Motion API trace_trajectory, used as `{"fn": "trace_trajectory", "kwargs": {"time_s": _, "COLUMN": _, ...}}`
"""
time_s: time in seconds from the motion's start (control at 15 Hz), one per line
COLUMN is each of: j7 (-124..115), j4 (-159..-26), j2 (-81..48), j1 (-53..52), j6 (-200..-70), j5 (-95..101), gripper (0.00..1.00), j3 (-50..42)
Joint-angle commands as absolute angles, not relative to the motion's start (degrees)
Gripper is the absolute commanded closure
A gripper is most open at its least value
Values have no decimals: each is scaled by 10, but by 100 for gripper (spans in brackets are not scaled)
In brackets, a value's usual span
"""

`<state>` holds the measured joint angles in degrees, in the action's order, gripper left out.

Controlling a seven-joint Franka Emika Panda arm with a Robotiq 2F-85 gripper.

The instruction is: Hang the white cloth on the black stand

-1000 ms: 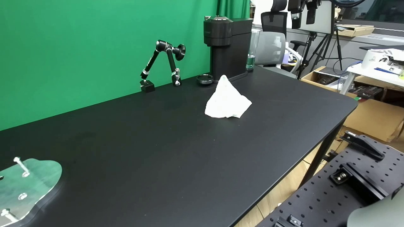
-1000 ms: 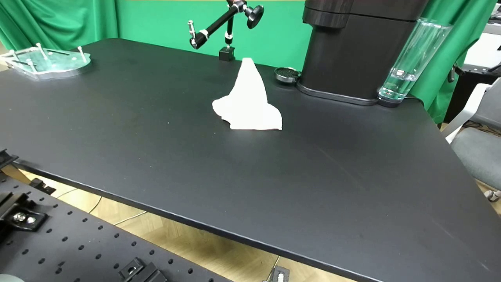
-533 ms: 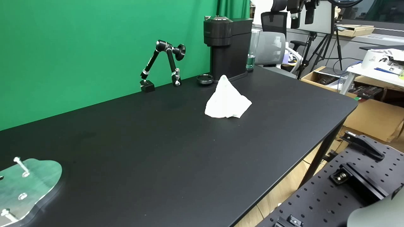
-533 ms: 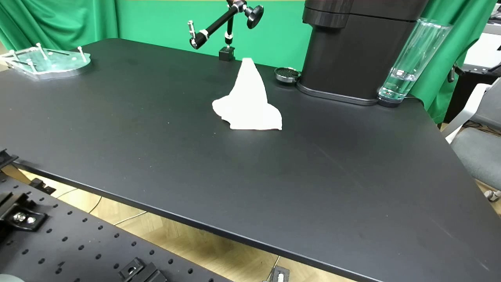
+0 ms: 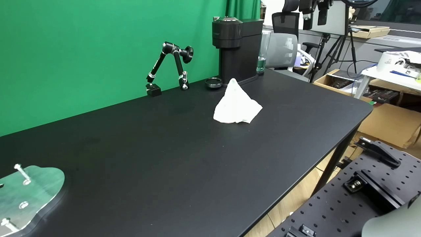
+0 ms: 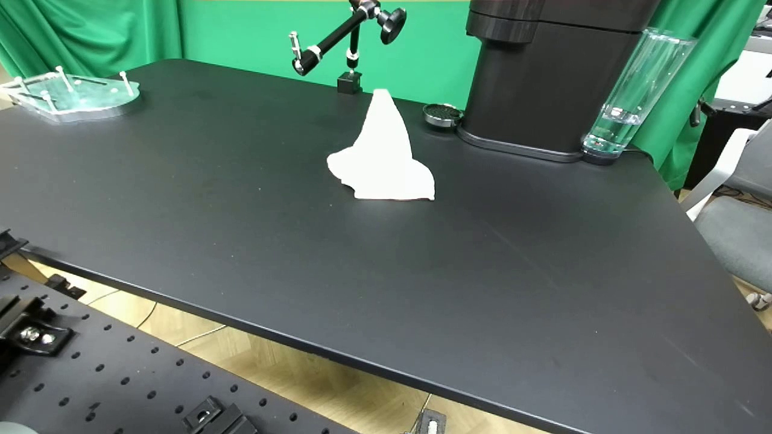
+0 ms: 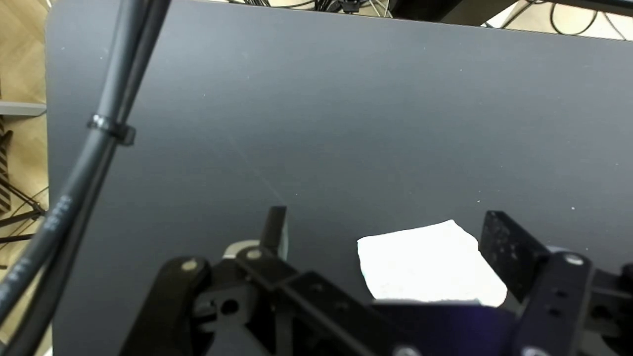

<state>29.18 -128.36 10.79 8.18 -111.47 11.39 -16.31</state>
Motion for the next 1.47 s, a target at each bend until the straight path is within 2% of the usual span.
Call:
{"fn": "trace_trajectory", "kwargs": {"time_s": 0.0, "j7": 293, "j4": -1283, "j2": 107, "j1": 90, "j6": -1114, "j5": 112, "gripper": 0, "j3": -155}}
{"fn": "trace_trajectory", "kwargs": {"time_s": 0.4, "j7": 267, "j4": -1377, "j2": 112, "j1": 62, "j6": -1213, "j5": 123, "gripper": 0, "j3": -106}}
{"fn": "trace_trajectory", "kwargs": {"time_s": 0.73, "j7": 205, "j4": -1459, "j2": 80, "j1": 39, "j6": -1411, "j5": 148, "gripper": 0, "j3": -57}}
{"fn": "trace_trajectory", "kwargs": {"time_s": 1.0, "j7": 143, "j4": -1477, "j2": 25, "j1": 41, "j6": -1538, "j5": 204, "gripper": 0, "j3": -35}}
{"fn": "trace_trajectory", "kwargs": {"time_s": 1.4, "j7": 39, "j4": -1451, "j2": -51, "j1": 36, "j6": -1616, "j5": 299, "gripper": 0, "j3": -45}}
